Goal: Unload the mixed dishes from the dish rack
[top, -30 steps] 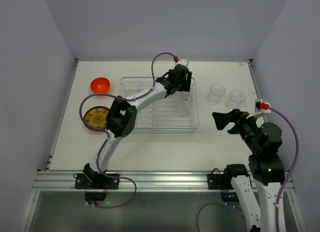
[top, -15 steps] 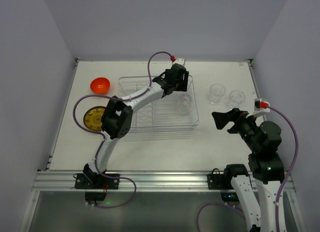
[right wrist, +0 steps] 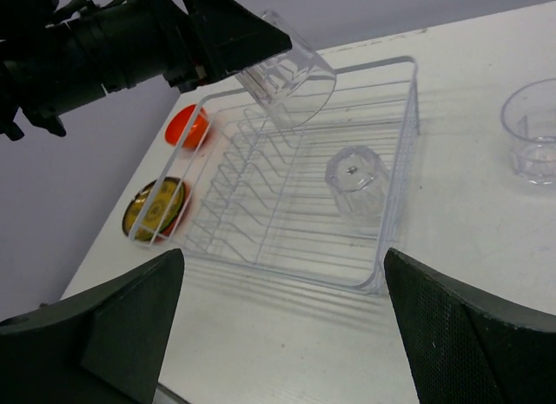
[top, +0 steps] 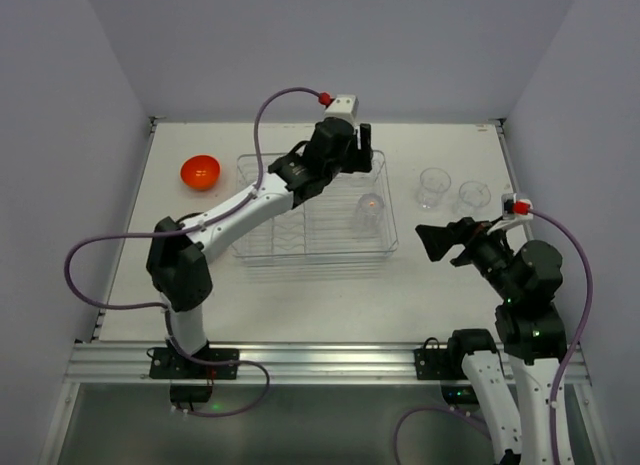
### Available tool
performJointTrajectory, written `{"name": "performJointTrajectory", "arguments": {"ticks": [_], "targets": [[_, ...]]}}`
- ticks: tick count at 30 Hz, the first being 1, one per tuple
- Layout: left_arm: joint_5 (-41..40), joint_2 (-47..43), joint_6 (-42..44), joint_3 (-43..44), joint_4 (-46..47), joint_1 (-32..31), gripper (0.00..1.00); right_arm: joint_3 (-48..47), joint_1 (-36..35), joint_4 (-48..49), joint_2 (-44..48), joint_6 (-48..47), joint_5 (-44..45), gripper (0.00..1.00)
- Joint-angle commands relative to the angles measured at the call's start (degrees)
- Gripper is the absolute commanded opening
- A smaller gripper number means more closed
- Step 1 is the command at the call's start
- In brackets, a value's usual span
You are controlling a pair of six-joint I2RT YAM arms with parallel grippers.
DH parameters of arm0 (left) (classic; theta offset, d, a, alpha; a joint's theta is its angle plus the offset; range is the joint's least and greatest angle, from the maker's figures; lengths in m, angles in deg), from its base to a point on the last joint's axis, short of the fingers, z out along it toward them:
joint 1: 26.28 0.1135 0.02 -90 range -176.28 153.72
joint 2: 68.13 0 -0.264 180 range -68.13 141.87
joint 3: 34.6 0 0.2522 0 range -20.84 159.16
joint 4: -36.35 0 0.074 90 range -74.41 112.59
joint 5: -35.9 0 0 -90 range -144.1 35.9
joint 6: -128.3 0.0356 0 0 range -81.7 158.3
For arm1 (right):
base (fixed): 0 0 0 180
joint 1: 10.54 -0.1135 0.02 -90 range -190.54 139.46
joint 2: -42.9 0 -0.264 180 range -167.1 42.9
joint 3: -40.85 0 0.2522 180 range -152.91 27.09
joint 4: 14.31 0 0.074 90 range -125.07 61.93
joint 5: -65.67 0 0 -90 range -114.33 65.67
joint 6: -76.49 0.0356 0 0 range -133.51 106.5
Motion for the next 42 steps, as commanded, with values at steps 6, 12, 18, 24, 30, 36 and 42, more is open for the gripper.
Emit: {"name": "performJointTrajectory", "arguments": {"ticks": [6, 12, 18, 24, 30, 36, 42], "targets": [[13.5, -26.5, -12.8, -28.9, 26.4, -0.2, 0.00, 6.8, -0.2, 20.8, -4.5, 7.7, -27.3, 0.99], [20.2, -40.1, -23.2, -45.8, 41.5, -0.2, 0.00, 18.9, -0.2, 59.5, -8.8, 29.8, -40.1, 0.95], [19.3, -43.6, -35.1, -56.3, 57.6, -2.6, 0.00, 21.3, -4.3, 78.9, -14.4, 39.0, -37.6, 0.89], [17.2, -40.5, -39.7, -58.3, 64.6, -6.4, 0.00, 19.1, -7.6, 84.3, -18.3, 41.2, -34.1, 0.83], [16.3, -39.2, -40.2, -58.7, 66.3, -9.0, 0.00, 17.4, -7.8, 83.0, -17.8, 40.4, -32.1, 0.69], [13.5, -38.7, -40.2, -60.5, 68.0, -10.6, 0.00, 17.3, -9.3, 84.8, -17.3, 41.2, -30.7, 0.42], [11.7, -38.1, -40.1, -61.2, 69.9, -12.2, 0.00, 17.4, -11.0, 85.3, -18.3, 41.6, -27.9, 0.30]]}}
